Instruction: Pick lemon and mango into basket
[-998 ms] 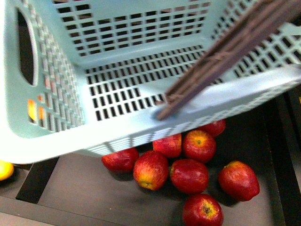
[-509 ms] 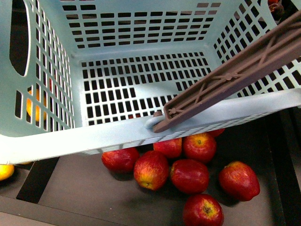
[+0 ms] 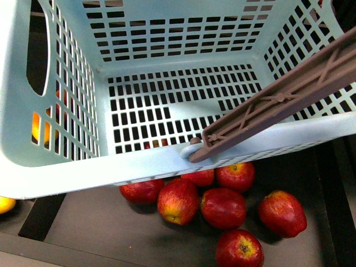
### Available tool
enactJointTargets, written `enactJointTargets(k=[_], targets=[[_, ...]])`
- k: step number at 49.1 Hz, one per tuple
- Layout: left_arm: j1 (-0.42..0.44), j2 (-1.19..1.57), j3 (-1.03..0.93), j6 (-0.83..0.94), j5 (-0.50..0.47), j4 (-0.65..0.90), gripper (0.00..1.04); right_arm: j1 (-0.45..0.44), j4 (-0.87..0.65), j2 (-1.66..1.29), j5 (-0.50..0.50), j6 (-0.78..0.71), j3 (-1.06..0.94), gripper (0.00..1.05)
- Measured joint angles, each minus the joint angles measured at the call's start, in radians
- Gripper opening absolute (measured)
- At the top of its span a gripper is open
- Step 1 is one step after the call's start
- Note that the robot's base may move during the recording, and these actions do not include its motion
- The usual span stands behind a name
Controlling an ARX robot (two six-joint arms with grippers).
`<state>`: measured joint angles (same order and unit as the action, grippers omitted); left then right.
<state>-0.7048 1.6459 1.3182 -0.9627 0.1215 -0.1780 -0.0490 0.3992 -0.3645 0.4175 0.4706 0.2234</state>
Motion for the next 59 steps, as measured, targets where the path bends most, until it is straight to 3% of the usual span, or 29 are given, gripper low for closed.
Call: enactJointTargets(k=[9,14,25,30,43,59], targets=[[0.000,0.000,0.000,0.003,-0.008,0.000,0.05,-0.252,-0.161,-0.073,-0.174,-0.021,0.033,0.96],[0.000,0.000,0.000,0.001,-0.004,0.000,0.05,-0.434,-0.351,-0.268,-0.272,-0.087,0.032,0.96],[0.000,0.000,0.000,0.001,-0.002,0.000,0.05,-0.575,-0.911,-0.972,-0.315,-0.364,0.082,0.96],[0.000,0.000,0.000,0.002,-0.006,0.000,0.05,-0.621,-1.084,-1.318,-0.306,-0.468,0.182,0.96],[0.000,0.000,0.000,0.001,-0.001,0.000,0.05,-0.688,-1.011,-1.827,-0.446,-0.595,0.460,0.96],[0.000,0.000,0.000,0.002,-0.003,0.000,0.05,-0.690,-0.940,-2.042,-0.449,-0.586,0.678,0.96]])
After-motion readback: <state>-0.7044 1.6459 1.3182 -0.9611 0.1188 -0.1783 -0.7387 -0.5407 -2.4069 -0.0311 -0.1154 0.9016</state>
